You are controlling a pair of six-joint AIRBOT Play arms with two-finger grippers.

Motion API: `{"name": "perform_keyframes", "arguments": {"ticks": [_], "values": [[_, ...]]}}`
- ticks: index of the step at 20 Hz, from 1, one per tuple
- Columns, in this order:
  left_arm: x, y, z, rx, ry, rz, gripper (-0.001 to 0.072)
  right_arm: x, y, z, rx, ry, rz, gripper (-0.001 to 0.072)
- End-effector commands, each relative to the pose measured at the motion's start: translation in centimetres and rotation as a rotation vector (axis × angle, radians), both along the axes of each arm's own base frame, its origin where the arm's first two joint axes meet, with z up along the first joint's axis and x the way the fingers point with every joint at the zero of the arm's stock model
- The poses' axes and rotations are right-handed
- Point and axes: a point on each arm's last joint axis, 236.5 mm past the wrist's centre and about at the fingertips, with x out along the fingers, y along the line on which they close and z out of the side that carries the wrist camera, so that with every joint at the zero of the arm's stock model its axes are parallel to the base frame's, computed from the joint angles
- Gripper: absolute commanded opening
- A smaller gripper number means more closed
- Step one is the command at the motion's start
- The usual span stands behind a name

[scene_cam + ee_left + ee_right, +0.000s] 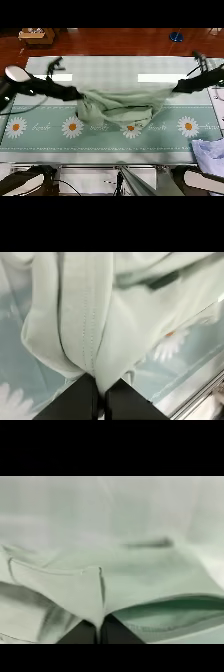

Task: Fold the shirts.

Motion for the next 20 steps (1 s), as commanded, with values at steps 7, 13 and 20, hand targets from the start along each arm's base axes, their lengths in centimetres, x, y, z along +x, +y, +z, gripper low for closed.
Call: {"name": "perform_keyframes", "arguments": {"ticks": [7,13,20], "values": [[-2.6,3.9,31.2,0.189,-0.815,-0.122,0.0024,-4.2,-2.3,33.5,-0.234,-0.816,-0.188,0.0019],[-7.9,7.2,31.7,0.363,-0.787,-0.091,0.0024,-9.6,-3.1,36.5,-0.306,-0.853,-0.258,0.0019],[-14.1,6.7,30.6,0.369,-0.708,-0.173,0.0024,-14.8,1.0,33.9,-0.212,-0.708,-0.147,0.0018]]}}
